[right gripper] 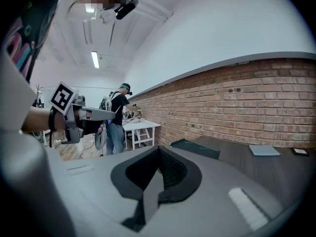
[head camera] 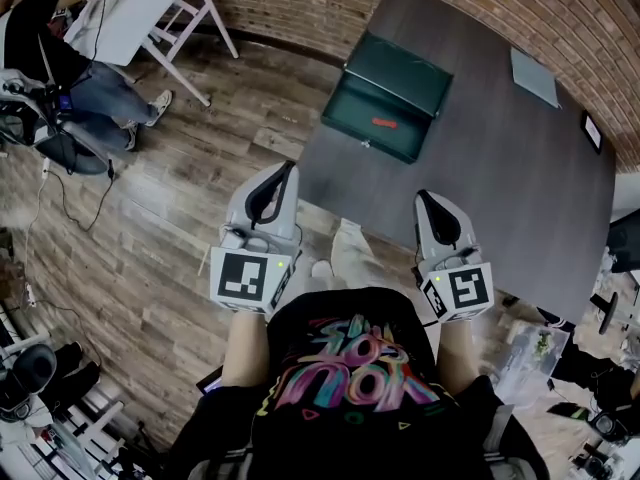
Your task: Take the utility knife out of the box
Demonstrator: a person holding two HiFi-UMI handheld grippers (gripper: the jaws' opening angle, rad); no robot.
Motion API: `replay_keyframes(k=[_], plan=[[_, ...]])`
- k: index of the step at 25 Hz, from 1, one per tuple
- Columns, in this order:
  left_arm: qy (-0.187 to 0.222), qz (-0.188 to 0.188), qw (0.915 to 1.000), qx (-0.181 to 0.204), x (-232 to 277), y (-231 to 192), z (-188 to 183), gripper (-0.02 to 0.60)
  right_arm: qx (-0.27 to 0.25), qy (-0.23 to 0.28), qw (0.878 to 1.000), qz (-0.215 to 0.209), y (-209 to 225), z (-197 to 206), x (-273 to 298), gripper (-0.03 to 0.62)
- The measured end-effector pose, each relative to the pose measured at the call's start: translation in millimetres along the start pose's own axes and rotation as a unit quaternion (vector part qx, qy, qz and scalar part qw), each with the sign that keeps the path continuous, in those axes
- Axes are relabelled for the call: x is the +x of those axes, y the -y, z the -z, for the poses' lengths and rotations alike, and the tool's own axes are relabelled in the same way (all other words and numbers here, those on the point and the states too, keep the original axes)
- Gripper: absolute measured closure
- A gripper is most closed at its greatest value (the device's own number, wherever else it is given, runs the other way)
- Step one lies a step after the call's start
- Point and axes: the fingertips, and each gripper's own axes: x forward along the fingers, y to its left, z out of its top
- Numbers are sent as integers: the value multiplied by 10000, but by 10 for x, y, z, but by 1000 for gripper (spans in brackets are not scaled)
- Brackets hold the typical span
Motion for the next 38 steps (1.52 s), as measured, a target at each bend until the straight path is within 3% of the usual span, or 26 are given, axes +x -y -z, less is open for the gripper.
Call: replay_keyframes(k=[16,25,38], plan=[[31,252,9995,188,1584,135,-544,581,72,375,9992,-96,1242,-549,783,594],[-105,650,9974,285,1893,256,-545,581,269,414,9986,201,1428,-531,786,594],[-258,1399,9876,659,2203,264,-456,581,566,257,9953,737,1479,-405,828,594]])
